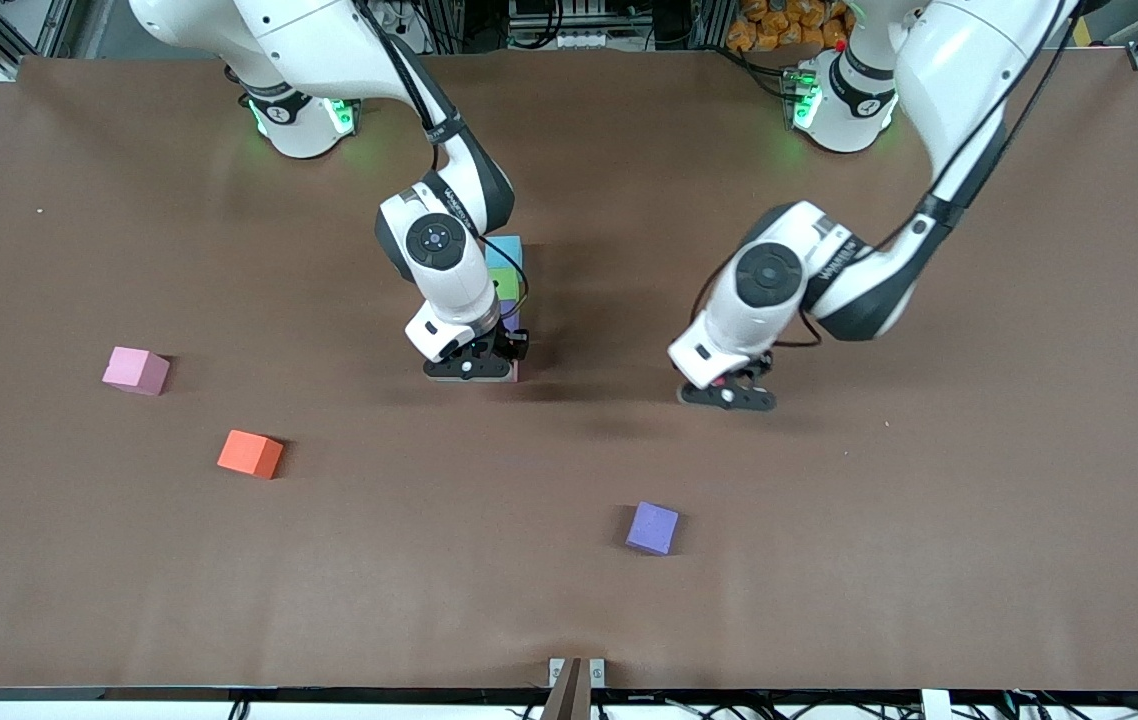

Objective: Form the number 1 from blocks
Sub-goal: 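Set the pink cube against blue while the left gripper grasps the red cube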

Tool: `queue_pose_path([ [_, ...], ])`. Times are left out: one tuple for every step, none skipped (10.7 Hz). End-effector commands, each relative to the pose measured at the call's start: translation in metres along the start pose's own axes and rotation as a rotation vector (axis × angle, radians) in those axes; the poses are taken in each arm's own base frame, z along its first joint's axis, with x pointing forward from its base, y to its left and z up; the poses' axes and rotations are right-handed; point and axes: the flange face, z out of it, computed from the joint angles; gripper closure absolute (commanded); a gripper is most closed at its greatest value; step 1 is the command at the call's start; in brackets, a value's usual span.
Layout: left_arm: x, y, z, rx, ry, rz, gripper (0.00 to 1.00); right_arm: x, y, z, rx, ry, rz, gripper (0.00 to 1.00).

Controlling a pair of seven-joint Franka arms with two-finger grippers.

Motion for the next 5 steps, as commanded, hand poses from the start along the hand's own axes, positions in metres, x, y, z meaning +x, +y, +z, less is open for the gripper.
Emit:
queue_pose_path([
  [-0.029, 0.037, -0.007, 0.029, -0.002, -0.036, 1.00, -0.006, -0.002, 0.002, 0.006, 0.001, 0.015, 1.00],
  [-0.037, 0.048, -0.011, 0.031, -0.009, -0.048, 1.00, -0.006, -0.003, 0.003, 0.006, 0.001, 0.014, 1.00],
  [-0.044, 0.057, -0.015, 0.029, -0.015, -0.050, 1.00, -0.007, -0.002, 0.004, 0.005, 0.000, 0.014, 1.00],
  [-0.054, 0.069, -0.016, 0.028, -0.024, -0.082, 1.00, -0.007, -0.002, 0.004, 0.005, 0.000, 0.014, 1.00],
  [-0.071, 0.086, -0.017, 0.027, -0.038, -0.097, 1.00, -0.007, -0.003, 0.004, 0.005, 0.000, 0.011, 1.00],
])
